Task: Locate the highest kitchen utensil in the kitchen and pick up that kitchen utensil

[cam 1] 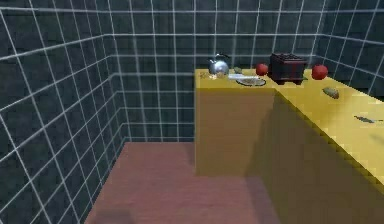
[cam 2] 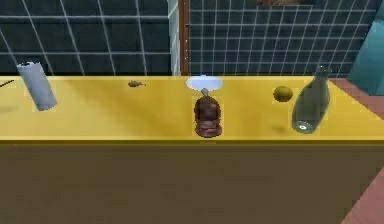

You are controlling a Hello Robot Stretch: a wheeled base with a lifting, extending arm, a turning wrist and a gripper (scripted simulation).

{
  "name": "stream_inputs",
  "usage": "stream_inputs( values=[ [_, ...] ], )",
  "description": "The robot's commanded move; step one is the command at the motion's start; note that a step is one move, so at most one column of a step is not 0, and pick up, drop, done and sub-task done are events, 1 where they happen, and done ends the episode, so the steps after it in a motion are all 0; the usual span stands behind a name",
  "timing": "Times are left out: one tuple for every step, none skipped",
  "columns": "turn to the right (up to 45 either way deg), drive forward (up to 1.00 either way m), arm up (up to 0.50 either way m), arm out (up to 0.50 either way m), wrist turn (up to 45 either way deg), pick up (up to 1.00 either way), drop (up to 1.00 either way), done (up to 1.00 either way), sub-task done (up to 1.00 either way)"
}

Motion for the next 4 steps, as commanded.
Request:
stream_inputs(
  values=[
    [12.0,0.0,0.0,0.0,0.0,0.0,0.0,0.0,0.0],
    [0.0,0.55,0.0,0.0,0.0,0.0,0.0,0.0,0.0],
    [-9.0,0.0,0.0,0.0,0.0,0.0,0.0,0.0,0.0],
    [0.0,0.45,0.0,0.0,0.0,0.0,0.0,0.0,0.0]
  ],
)
